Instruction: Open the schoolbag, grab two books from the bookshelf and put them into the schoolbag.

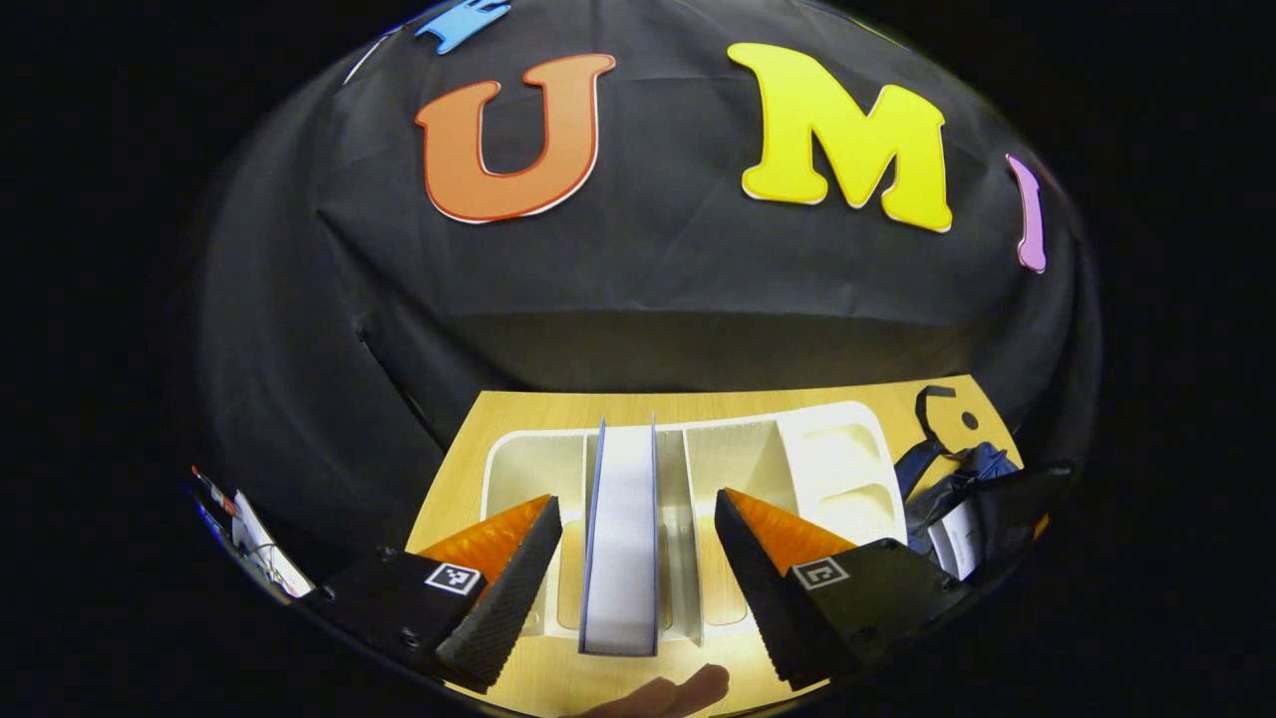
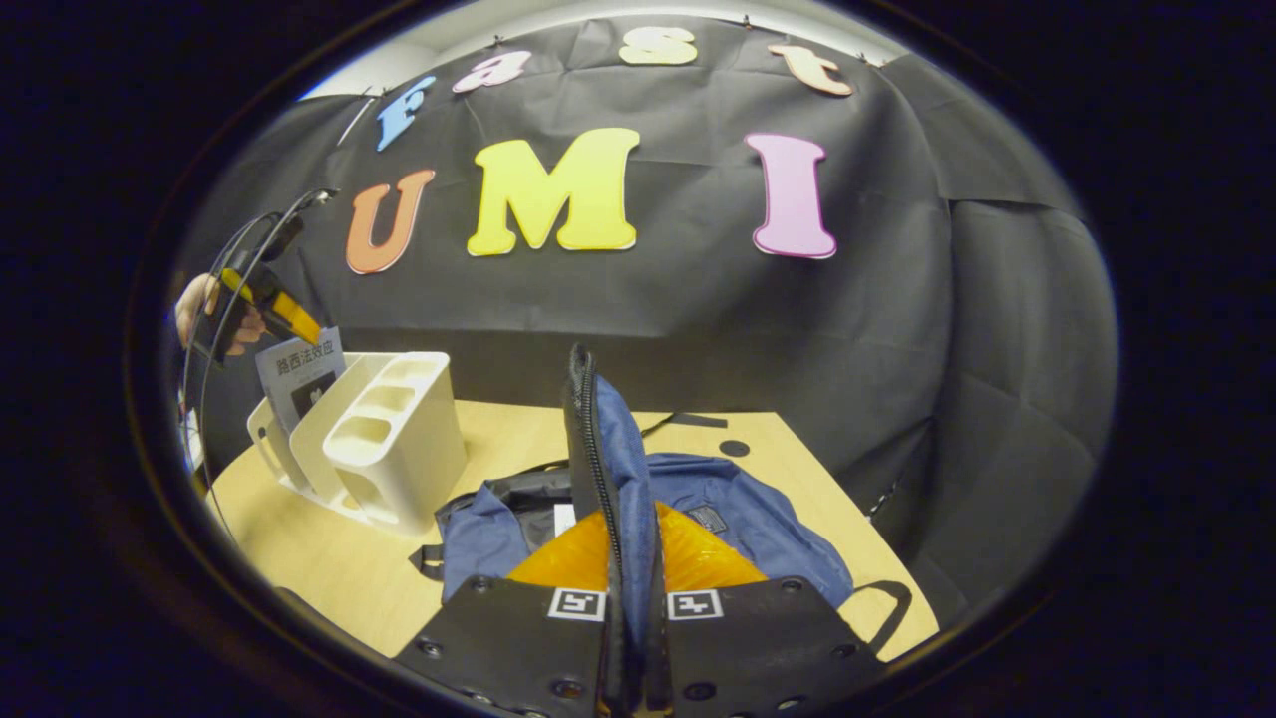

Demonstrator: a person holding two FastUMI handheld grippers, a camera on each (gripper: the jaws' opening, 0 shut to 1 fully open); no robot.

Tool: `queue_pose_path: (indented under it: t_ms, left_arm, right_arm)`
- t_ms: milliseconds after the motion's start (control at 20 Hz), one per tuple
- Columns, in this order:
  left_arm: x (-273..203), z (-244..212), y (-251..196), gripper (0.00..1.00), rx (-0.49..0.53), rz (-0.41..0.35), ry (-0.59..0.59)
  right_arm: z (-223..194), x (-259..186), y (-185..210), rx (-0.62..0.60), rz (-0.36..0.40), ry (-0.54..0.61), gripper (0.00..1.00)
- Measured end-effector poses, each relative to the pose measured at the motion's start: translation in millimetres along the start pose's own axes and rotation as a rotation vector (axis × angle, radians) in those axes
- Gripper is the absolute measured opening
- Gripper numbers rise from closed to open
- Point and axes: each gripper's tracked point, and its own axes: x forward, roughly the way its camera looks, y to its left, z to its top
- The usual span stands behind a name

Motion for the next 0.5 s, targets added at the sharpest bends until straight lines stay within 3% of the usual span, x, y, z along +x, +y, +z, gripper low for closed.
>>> queue_pose_path:
  t_ms: [350, 500]
  left_arm:
    - [29, -29, 0, 0.92, -0.02, -0.014, 0.269]
    - [33, -31, 2, 0.84, -0.06, -0.031, 0.303]
  right_arm:
    - [-6, 6, 3, 0.023, 0.031, -0.002, 0.08]
    - [-8, 7, -4, 0.05, 0.029, 0.004, 0.08]
